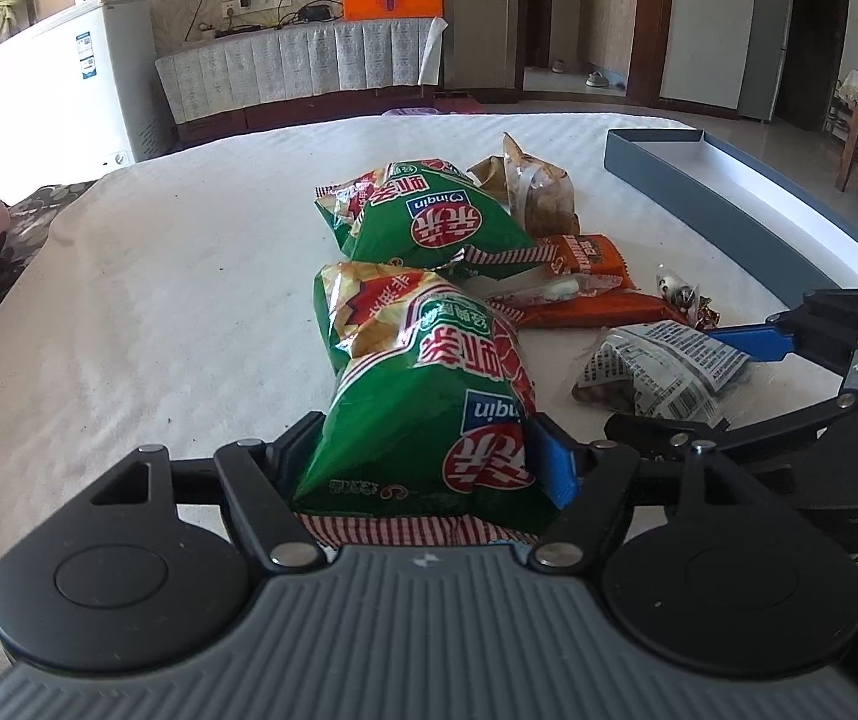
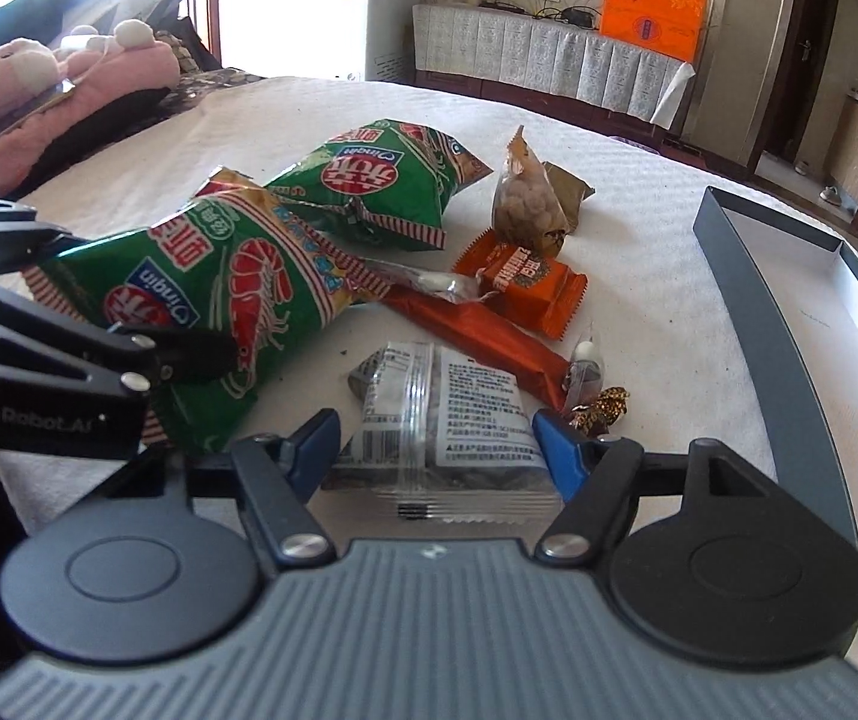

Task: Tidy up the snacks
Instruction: 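Grasp the clear printed snack packet with the right tool while the left tool holds the chip bag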

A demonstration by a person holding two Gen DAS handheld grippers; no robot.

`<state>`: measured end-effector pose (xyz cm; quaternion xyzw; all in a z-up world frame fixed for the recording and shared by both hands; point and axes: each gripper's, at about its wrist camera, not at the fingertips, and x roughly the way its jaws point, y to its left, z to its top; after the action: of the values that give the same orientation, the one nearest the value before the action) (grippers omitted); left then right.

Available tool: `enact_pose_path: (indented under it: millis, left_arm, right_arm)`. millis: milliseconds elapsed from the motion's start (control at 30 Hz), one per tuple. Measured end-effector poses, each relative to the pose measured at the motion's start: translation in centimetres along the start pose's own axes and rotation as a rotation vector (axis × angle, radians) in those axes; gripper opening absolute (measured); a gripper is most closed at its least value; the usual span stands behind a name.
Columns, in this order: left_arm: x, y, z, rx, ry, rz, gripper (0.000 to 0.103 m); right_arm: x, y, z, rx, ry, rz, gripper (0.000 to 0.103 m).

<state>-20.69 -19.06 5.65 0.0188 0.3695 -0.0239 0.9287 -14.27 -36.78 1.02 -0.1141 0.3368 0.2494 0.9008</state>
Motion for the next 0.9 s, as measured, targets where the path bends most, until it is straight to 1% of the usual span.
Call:
enact_pose_path:
  millis: [67,233,367,500,600,733,900]
  left_arm:
    - [0.1,0.0,0.0,0.002,0.004,-0.006,0.073]
    - [-0.1,-0.8,0.0,0.049,-0.015,0.010,0.069]
    - [-0.4,-0.4,0.1,0.034,-0.032,0.036,0.066]
    - [-0.7,0.2,0.3,0.006,-0.052,0.058,0.065]
    - [-0.8,0.3,0.3,0.005,-0.062,0.073,0.065]
    - [-1.3,0.3,0.5,-0.001,-0.087,0.066,0.065]
    - [-1.6,-0.1,0.7,0.011,-0.110,0.074,0.064]
  right_arm:
    - [-0.1,0.0,-0.1,-0.001,0.000,0.007,0.071]
    - [-0.6,-0.2,-0.3,0.000,-0.002,0.017,0.069]
    - [-1.3,0.1,-0.3,-0.021,-0.021,0.006,0.068]
    - [-2.2,-0.1,-0.1,-0.018,-0.053,0.008,0.066]
    - [-3.0,-0.7,0.3,-0.001,-0.075,0.013,0.064]
    - [-3.8,-1.7,0.9,0.045,-0.102,0.043,0.063]
    - [-4.1,-2.4,1.5,0.050,-0.121,0.051,0.062]
